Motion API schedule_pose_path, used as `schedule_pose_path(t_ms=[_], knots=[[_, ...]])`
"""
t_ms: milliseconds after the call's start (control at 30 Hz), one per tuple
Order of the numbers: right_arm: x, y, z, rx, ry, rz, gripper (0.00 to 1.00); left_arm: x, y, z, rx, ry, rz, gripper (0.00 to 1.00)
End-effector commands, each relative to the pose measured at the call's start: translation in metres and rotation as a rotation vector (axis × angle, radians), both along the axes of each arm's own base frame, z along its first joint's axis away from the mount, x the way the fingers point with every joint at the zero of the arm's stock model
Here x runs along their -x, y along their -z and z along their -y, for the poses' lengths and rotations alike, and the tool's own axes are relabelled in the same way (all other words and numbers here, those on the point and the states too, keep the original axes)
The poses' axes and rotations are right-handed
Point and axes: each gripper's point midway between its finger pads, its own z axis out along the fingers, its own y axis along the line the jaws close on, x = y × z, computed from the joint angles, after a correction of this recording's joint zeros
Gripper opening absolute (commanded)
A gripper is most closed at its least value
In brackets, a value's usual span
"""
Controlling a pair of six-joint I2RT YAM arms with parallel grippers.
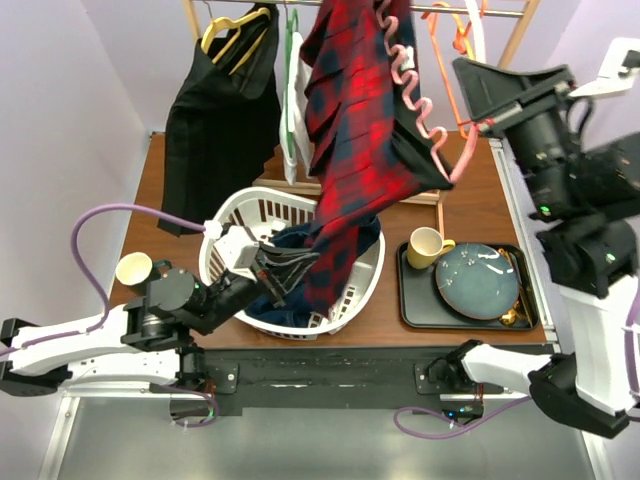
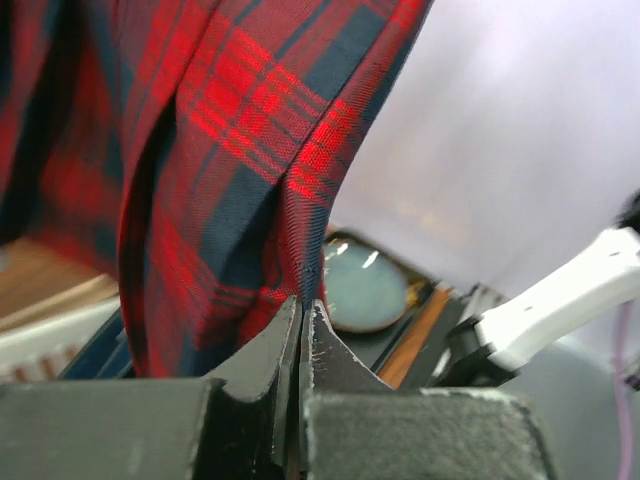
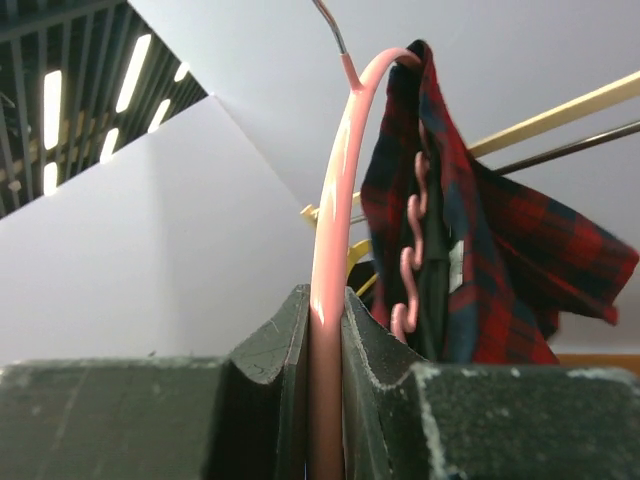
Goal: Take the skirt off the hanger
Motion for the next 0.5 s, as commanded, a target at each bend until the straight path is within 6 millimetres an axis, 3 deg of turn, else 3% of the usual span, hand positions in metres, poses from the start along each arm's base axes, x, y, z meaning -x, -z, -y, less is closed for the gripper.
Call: schedule_pose_path(t_ms=[0,100,233,333,367,433,467], knots=[[0.094,-0.093,0.069,-0.109,0.118,0.358,0.0,-0.014,0.034,-0.03,-0.117,-0.128,-0.076,0.0],[0.104,-0.084,0.073,-0.06,0.132,0.355,0.0,-0.014,0.031,-0.041,-0.094,-0.144,-0.082,0.0],[0.109,-0.056,0.064,0.035,0.075,0.282,0.0,-0.017,0.017,-0.051,-0.062,-0.174,-0.076,0.0],[0.119,-0.026,0.052,0.118,-0.001,0.251,0.0,-0.021,-0.001,-0.052,-0.06,-0.193,-0.048,0.0],[0.12,-0.018,0.051,0.136,-0.004,0.238,0.0,-0.021,-0.017,-0.056,-0.045,-0.199,-0.031,0.0],[0.126,0.003,0.047,0.215,-0.034,0.214,0.0,-0.026,-0.022,-0.053,-0.076,-0.227,-0.022,0.0],[0.133,0.004,0.047,0.238,-0.043,0.219,0.0,-0.028,-0.035,-0.057,-0.063,-0.243,-0.009,0.0]])
